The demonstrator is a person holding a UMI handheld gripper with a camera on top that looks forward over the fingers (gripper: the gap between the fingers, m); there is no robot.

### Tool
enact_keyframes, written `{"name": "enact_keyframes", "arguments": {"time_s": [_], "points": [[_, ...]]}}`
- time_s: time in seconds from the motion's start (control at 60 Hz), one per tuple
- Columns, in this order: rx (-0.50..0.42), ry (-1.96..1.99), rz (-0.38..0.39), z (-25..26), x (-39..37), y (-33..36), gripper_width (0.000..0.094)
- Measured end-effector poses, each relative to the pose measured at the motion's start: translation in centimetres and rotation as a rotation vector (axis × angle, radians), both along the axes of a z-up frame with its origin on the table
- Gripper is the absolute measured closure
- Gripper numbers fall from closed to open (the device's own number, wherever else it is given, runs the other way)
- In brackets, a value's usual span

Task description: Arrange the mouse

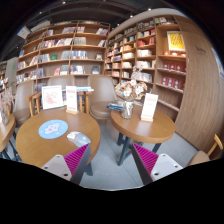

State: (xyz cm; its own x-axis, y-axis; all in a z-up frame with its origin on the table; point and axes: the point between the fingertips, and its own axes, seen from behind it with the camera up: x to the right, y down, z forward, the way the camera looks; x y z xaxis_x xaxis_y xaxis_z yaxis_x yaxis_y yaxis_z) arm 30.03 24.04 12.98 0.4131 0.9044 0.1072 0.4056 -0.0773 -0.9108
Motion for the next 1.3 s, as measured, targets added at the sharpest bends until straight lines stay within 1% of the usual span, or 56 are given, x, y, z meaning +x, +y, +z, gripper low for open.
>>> {"name": "enact_keyframes", "arguments": {"time_s": [0.283,0.533,0.667,0.817,0.95,1.083,1.3], "points": [[-0.003,0.004,0.125,-0.8,-2.7,-2.5,0.0079],[0.013,0.003,0.221,-2.2,-5.3,-5.9,0.0082],[0.020,0.008,0.284,-3.1,-6.8,-8.0,0.0080],[0.015,-0.010,0.334,-4.8,-8.1,-9.4,0.0082],[0.020,-0.028,0.340,-6.6,-9.5,-9.6,0.0083],[0.034,-0.039,0.329,-8.0,-10.9,-9.0,0.0084],[0.016,-0.069,0.336,-10.4,-14.2,-7.4,0.0084]]}}
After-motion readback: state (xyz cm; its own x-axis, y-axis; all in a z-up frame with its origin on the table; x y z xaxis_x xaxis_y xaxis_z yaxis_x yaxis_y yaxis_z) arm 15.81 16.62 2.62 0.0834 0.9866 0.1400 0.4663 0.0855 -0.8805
